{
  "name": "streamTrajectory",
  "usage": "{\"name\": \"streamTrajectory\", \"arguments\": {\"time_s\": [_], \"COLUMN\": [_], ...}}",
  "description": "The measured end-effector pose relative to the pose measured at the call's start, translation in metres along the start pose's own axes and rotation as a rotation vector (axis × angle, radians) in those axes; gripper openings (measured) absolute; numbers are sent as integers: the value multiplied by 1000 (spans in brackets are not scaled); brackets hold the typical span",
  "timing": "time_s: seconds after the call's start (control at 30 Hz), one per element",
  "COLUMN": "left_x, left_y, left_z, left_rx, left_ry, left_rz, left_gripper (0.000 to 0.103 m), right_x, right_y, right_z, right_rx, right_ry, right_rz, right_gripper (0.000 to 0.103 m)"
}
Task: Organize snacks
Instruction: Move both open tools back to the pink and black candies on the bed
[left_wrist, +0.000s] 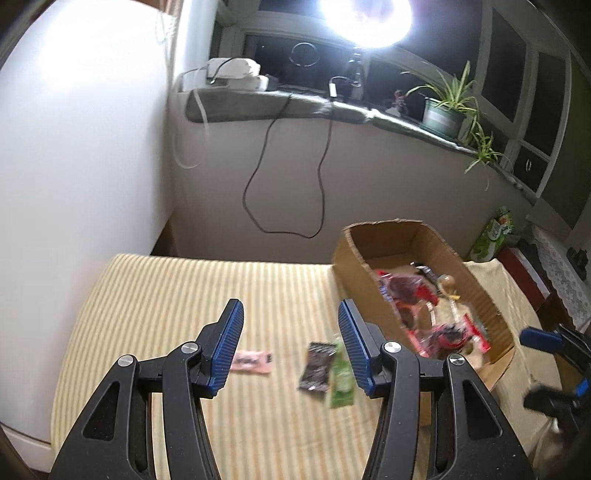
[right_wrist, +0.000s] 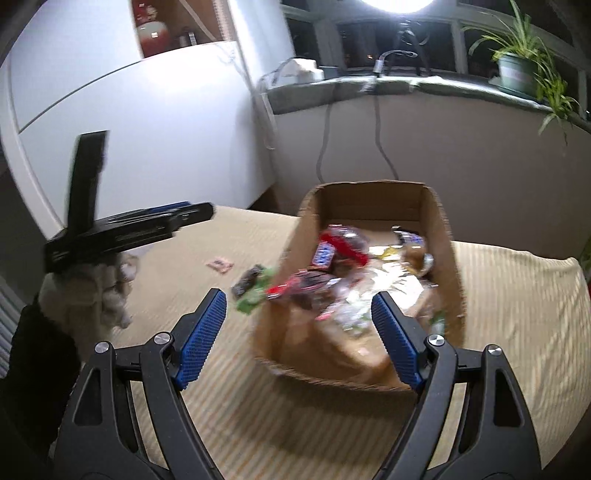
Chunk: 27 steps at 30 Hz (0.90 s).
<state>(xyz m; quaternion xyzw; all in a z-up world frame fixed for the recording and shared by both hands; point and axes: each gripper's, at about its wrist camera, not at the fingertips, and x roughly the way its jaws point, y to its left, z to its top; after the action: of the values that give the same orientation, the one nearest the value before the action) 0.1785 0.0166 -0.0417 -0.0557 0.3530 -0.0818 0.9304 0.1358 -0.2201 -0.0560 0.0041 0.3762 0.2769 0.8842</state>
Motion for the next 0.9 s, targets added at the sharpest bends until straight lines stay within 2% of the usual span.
{"name": "streamTrajectory", "arguments": {"time_s": [0.2, 0.3, 0.5, 0.63, 0.9], "left_x": [-1, 2, 13, 27, 66], "left_y": [20, 28, 41, 50, 59], "left_z": [-10, -15, -22, -20, -11], "left_rx": [-15, -7, 18, 30, 24], "left_ry": [20, 35, 75, 109, 208], "left_rz": [-4, -15, -46, -99, -193], "left_gripper": [52, 51, 41, 34, 30], "right_x": [13, 28, 63, 87, 135], "right_y": [43, 57, 81, 91, 101], "right_z": [-10, -14, -19, -20, -9], "right_rx": [-42, -20, 29, 46, 85], "right_ry": [21, 40, 79, 108, 152], "right_rz": [46, 63, 66, 42, -60], "right_gripper": [83, 83, 68, 56, 50]}}
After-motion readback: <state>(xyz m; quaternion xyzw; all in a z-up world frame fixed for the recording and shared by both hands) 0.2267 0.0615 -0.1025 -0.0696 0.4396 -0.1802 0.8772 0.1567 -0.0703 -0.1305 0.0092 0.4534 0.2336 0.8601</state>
